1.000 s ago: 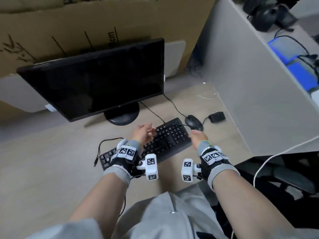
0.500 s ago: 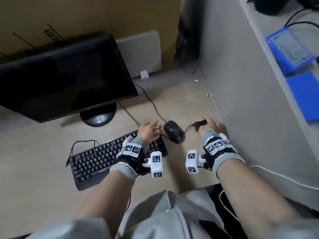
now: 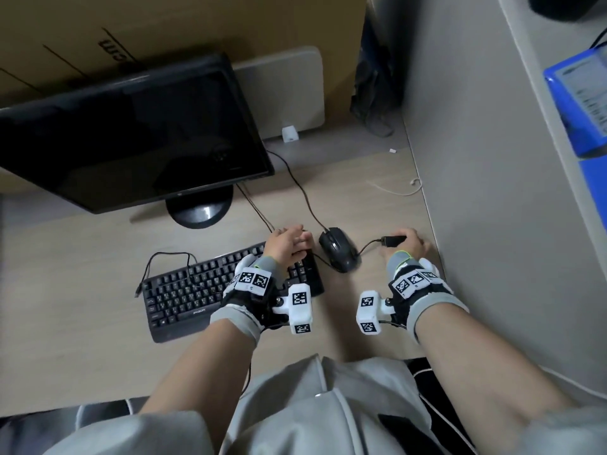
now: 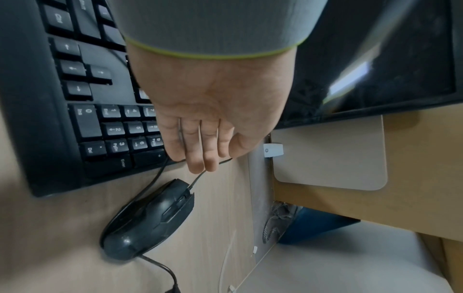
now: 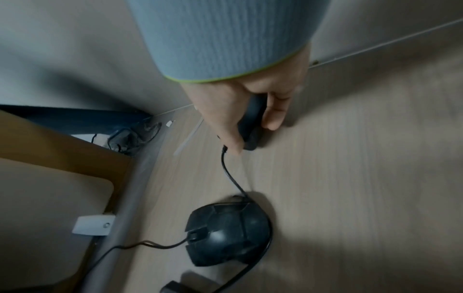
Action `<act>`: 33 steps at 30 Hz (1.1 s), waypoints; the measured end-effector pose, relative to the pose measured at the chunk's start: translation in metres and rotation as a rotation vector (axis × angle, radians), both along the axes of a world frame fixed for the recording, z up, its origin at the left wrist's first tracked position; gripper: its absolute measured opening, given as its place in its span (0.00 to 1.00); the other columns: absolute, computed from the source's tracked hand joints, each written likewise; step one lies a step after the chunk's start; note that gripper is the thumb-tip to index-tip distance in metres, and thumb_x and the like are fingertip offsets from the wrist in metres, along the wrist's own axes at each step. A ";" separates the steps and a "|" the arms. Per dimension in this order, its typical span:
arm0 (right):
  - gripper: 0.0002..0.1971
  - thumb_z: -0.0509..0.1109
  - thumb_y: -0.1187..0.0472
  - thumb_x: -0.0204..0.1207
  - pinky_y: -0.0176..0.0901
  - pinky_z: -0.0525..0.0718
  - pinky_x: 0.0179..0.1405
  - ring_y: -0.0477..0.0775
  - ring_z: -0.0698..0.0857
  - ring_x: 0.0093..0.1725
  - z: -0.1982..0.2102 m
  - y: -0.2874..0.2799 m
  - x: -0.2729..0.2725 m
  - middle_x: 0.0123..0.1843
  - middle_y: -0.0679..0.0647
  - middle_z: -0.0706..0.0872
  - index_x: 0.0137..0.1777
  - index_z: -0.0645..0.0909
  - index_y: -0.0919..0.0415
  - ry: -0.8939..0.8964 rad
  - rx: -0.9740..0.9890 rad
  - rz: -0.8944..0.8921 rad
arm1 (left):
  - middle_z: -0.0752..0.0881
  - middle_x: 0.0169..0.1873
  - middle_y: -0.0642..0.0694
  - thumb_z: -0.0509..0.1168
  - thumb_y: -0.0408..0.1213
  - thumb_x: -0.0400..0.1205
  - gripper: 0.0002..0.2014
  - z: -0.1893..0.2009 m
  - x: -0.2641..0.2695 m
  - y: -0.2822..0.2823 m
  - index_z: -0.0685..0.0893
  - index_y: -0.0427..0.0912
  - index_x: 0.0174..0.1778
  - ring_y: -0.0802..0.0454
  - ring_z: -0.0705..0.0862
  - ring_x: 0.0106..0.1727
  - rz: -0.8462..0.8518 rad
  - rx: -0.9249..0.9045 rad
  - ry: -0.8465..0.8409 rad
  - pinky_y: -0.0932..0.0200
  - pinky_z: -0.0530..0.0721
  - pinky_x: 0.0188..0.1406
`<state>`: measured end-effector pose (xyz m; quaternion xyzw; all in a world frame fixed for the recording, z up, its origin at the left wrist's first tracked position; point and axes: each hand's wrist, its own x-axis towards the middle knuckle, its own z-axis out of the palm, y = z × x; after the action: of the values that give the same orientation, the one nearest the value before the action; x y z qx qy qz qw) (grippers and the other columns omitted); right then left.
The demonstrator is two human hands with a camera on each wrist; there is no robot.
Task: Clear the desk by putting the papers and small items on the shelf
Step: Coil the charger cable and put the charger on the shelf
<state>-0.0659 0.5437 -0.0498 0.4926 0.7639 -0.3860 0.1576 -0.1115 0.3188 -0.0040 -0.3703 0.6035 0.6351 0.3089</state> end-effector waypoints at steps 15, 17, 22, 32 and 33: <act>0.20 0.81 0.60 0.54 0.49 0.84 0.53 0.49 0.85 0.50 0.149 -0.134 -0.051 0.49 0.40 0.88 0.45 0.83 0.40 0.628 -0.316 0.435 | 0.90 0.55 0.52 0.61 0.53 0.85 0.21 0.092 0.006 -0.080 0.84 0.46 0.68 0.54 0.85 0.57 -0.032 0.194 0.342 0.54 0.76 0.62; 0.22 0.82 0.68 0.57 0.43 0.82 0.57 0.47 0.84 0.51 0.166 -0.171 -0.048 0.50 0.45 0.87 0.47 0.84 0.44 0.641 -0.397 0.603 | 0.90 0.57 0.51 0.60 0.60 0.83 0.24 0.108 0.011 -0.108 0.87 0.48 0.64 0.54 0.86 0.61 -0.033 0.212 0.390 0.54 0.74 0.65; 0.35 0.73 0.77 0.61 0.46 0.83 0.63 0.49 0.86 0.56 0.185 -0.257 -0.030 0.71 0.51 0.78 0.64 0.84 0.43 0.597 -0.547 0.810 | 0.88 0.36 0.46 0.68 0.50 0.82 0.21 0.122 0.027 -0.182 0.87 0.34 0.58 0.54 0.84 0.31 0.019 0.250 0.447 0.61 0.82 0.36; 0.18 0.69 0.47 0.77 0.48 0.80 0.68 0.49 0.88 0.48 0.184 -0.391 0.015 0.52 0.58 0.91 0.60 0.86 0.57 0.428 -0.648 0.738 | 0.89 0.47 0.38 0.66 0.43 0.85 0.12 0.149 0.060 -0.298 0.82 0.35 0.54 0.49 0.89 0.36 0.325 0.410 0.541 0.56 0.87 0.32; 0.18 0.67 0.43 0.78 0.44 0.81 0.62 0.48 0.87 0.39 0.184 -0.393 0.019 0.42 0.58 0.91 0.51 0.88 0.56 0.409 -0.607 0.804 | 0.88 0.46 0.38 0.66 0.40 0.85 0.12 0.151 0.061 -0.304 0.82 0.34 0.56 0.51 0.88 0.35 0.323 0.426 0.550 0.57 0.85 0.30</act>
<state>-0.0467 0.1506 0.1346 0.0087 0.7614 -0.5865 0.2762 -0.0510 0.0153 0.1471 -0.2040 0.4521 0.8624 0.1012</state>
